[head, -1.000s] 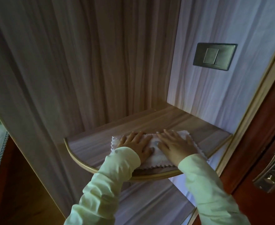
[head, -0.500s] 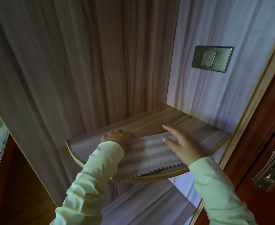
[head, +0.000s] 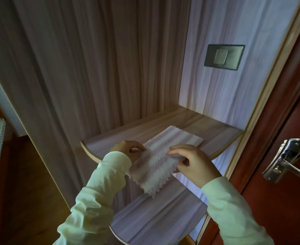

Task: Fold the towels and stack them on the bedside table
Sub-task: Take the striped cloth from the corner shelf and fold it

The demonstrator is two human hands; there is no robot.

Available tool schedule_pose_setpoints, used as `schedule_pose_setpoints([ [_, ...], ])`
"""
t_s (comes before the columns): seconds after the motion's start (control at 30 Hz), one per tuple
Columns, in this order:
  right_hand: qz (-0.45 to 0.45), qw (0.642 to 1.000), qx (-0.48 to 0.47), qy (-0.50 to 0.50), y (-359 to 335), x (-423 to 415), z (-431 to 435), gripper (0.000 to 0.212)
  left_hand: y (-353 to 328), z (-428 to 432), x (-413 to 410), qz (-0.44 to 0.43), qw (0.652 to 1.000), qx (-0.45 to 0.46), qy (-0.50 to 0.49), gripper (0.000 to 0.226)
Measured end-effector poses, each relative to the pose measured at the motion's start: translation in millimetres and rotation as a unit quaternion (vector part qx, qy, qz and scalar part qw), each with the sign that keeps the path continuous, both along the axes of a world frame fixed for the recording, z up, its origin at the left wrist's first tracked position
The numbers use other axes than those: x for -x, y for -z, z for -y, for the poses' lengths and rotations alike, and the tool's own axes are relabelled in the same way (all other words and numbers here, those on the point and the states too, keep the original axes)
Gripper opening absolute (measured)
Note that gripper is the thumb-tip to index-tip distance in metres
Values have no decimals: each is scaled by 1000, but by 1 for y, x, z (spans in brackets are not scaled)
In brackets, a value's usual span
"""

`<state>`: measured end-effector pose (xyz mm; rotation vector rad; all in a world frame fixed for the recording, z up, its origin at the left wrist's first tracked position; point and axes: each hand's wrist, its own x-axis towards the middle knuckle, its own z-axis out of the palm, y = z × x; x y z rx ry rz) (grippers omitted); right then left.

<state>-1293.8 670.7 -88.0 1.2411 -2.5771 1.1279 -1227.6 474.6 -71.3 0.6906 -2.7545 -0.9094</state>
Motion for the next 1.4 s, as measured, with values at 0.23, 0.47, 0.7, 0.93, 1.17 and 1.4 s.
schedule_pose_setpoints([
  [0.23, -67, 994, -78, 34, 21, -34, -19, 67, 4, -4, -27, -29, 999, -27, -10, 23],
  [0.47, -57, 993, -84, 58, 45, -74, -18, 95, 7, -13, -57, -51, 992, -112, 16, 26],
  [0.7, -14, 995, -82, 48, 48, -98, -14, 106, 2, -30, -82, -123, 874, -469, 28, 21],
  [0.93, -44, 996, 0, 75, 48, -105, 2, 112, -8, -39, -76, -160, 763, -627, 8, 22],
  [1.17, -103, 974, 138, 146, 44, -91, 16, 77, -7, -34, -76, -174, 799, -559, 138, 39],
  [1.4, -56, 960, 209, 178, 43, -94, 23, 82, -6, -38, -70, -215, 868, -441, 80, 29],
])
